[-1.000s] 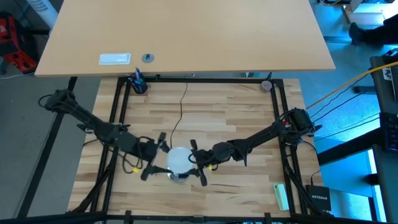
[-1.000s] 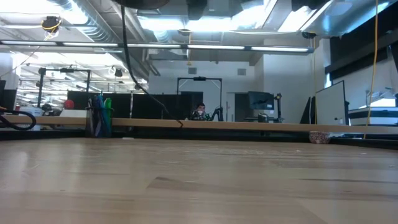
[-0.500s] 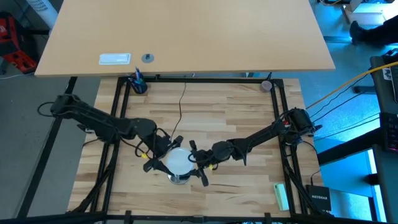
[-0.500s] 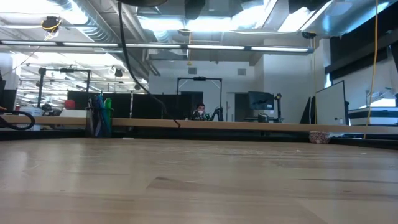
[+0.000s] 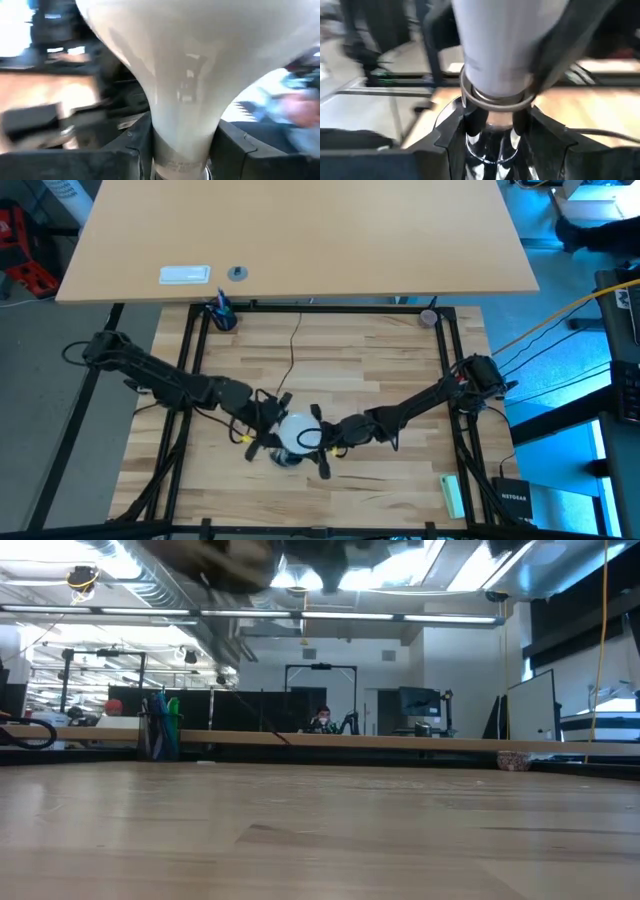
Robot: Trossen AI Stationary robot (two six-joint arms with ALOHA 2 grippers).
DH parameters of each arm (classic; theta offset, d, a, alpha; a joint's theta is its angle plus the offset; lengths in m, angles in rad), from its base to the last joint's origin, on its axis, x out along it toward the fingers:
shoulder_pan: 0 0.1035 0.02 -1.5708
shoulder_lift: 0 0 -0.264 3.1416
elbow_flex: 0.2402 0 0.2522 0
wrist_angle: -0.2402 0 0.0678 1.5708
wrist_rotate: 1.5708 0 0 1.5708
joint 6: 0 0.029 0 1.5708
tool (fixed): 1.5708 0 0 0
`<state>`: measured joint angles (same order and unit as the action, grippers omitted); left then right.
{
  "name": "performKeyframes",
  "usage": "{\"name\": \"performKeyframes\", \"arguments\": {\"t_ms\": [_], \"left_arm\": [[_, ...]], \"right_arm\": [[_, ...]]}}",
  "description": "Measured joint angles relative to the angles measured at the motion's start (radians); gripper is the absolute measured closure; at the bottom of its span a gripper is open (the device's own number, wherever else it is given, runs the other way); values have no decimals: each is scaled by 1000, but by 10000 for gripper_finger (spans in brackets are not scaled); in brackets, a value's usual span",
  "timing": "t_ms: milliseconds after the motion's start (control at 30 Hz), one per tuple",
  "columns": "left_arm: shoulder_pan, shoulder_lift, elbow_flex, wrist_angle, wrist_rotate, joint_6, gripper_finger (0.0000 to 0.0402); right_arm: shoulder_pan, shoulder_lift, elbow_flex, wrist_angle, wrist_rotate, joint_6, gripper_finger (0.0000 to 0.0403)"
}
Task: Screw lightbulb
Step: Remove the lightbulb from the lamp
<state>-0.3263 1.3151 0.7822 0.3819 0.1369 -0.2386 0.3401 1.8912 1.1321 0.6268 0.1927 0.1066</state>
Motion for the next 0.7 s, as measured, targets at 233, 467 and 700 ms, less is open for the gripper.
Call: {"name": "performKeyframes", "arguments": {"t_ms": [233,467,700], "left_arm": [[-132,8,0,-80,-744,-115,271],[-186,58,3,-34,-1045,-229,241],[-194,36,1,-44,-1014,-166,206]], "right_arm": [[17,2,-2,-79,405,45,233],[25,3,-1,-89,498,49,234],[24,2,0,-83,461,47,234]]}}
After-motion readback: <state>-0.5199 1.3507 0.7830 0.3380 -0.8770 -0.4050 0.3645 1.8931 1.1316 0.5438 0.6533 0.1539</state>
